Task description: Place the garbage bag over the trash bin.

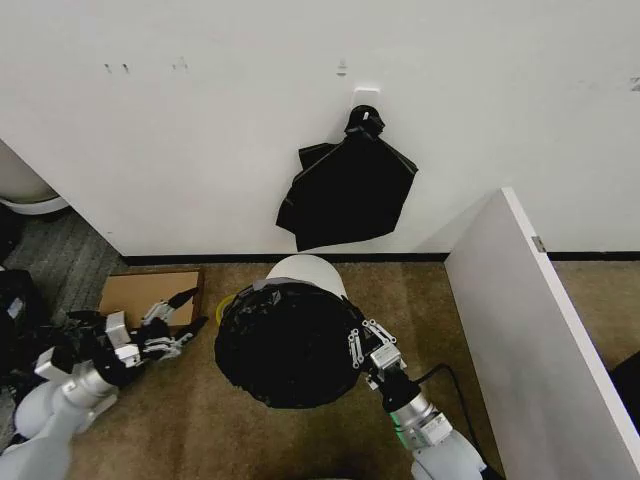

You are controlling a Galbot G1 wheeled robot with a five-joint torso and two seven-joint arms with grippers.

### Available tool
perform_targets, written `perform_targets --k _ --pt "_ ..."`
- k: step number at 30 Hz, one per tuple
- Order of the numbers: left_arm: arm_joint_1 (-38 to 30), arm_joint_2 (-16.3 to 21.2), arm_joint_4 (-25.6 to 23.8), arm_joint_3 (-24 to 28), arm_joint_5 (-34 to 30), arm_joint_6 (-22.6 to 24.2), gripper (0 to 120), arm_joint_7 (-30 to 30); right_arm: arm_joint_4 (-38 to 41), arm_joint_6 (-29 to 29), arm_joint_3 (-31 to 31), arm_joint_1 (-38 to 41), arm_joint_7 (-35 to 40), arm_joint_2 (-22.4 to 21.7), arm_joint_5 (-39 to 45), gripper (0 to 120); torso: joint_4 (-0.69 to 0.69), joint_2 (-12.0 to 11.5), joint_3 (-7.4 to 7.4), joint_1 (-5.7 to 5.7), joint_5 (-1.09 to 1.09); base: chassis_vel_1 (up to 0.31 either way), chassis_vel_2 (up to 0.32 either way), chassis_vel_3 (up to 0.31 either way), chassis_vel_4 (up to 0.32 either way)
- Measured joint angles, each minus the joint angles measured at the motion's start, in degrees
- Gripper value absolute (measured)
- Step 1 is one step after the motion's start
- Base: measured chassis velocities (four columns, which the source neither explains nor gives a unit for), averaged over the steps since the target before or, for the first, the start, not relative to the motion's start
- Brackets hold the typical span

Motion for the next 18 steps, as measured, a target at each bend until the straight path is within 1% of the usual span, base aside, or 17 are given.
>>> perform_targets --k 2,4,5,6,8,9,10,17,18 --pt "-0.6 0.0 -0.4 0.8 0.0 0.5 92 -0.3 0.1 0.1 0.1 -0.1 -0.1 0.0 -0.4 1 0.00 0.0 0.00 0.00 0.00 0.000 0.000 0.000 0.000" --pt "-1.7 0.2 -0.7 2.1 0.0 1.5 83 -0.9 0.3 0.5 0.4 -0.3 -0.3 0.0 -1.3 1 -0.02 0.0 0.00 0.00 -0.01 0.000 0.000 0.000 0.000" --pt "-1.9 0.2 -0.7 2.2 0.1 1.6 81 -1.0 0.4 0.6 0.4 -0.3 -0.4 0.0 -1.4 1 -0.02 0.0 0.00 0.00 0.00 0.000 0.000 0.000 0.000" --pt "-2.1 0.4 -0.7 2.5 0.2 2.0 75 -1.2 0.5 0.7 0.4 -0.3 -0.5 0.0 -1.7 1 -0.01 0.0 0.00 0.00 0.01 0.000 0.000 0.000 0.000" --pt "-2.3 0.5 -0.7 2.6 0.2 2.5 67 -1.3 0.6 1.0 0.3 -0.3 -0.8 0.1 -2.0 1 0.01 0.0 0.00 0.00 -0.01 0.000 0.000 0.000 0.000" --pt "-2.3 0.6 -0.7 2.6 0.2 2.8 63 -1.3 0.7 1.2 0.2 -0.3 -0.9 0.1 -2.3 1 0.01 0.0 0.00 0.00 -0.01 0.000 0.000 0.000 0.000" --pt "-2.3 0.6 -0.7 2.6 0.2 2.8 63 -1.3 0.7 1.2 0.2 -0.3 -0.9 0.1 -2.3 1 0.01 0.0 0.00 0.00 -0.01 0.000 0.000 0.000 0.000" --pt "-2.6 1.3 -0.1 3.4 1.5 3.4 33 0.3 1.6 1.7 0.1 0.0 -1.7 -0.1 -3.6 1 0.01 0.0 0.00 0.00 -0.02 0.000 0.000 0.000 0.000" --pt "-2.6 1.3 -0.1 3.4 1.5 3.4 33 0.3 1.6 1.7 0.1 0.0 -1.7 -0.1 -3.6 1 0.01 0.0 0.00 0.00 -0.02 0.000 0.000 0.000 0.000"
